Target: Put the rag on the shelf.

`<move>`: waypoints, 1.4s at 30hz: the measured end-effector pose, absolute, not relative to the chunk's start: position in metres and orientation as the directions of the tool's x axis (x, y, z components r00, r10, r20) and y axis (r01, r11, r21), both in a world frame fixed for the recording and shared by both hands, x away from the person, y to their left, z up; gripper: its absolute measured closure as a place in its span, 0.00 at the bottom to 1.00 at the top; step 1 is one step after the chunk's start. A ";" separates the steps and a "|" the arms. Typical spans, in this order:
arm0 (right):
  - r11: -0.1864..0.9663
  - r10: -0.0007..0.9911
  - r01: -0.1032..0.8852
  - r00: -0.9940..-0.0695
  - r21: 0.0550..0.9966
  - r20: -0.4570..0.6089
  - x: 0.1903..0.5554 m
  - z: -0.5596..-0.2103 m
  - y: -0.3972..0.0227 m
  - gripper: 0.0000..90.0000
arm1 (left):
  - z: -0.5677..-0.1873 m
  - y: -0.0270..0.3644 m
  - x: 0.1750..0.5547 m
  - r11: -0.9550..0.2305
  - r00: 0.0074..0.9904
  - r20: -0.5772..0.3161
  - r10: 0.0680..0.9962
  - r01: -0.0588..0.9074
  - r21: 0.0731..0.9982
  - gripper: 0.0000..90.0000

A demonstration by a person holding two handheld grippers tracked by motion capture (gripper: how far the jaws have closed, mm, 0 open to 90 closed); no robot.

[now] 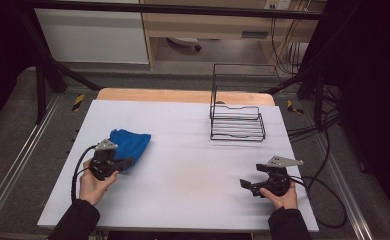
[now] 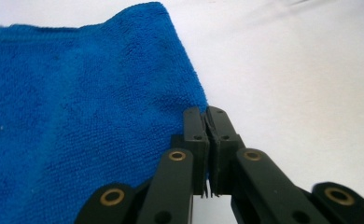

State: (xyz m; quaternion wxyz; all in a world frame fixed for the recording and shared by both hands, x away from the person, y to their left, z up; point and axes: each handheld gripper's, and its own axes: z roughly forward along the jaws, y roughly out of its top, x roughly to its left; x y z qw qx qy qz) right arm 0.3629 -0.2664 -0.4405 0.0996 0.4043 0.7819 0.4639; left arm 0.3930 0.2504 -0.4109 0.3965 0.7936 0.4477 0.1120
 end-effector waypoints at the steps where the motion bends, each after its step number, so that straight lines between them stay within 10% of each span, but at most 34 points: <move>1: 0.243 0.724 0.540 -0.654 0.806 0.219 0.363 -0.441 -0.266 0.02 | -0.410 0.248 0.392 -0.286 0.578 -0.180 0.796 0.620 0.730 0.97; 42: 0.267 0.724 0.535 -0.660 0.801 0.200 0.363 -0.442 -0.266 0.02 | -0.414 0.062 0.376 -0.366 0.697 -0.231 0.679 0.594 0.716 0.97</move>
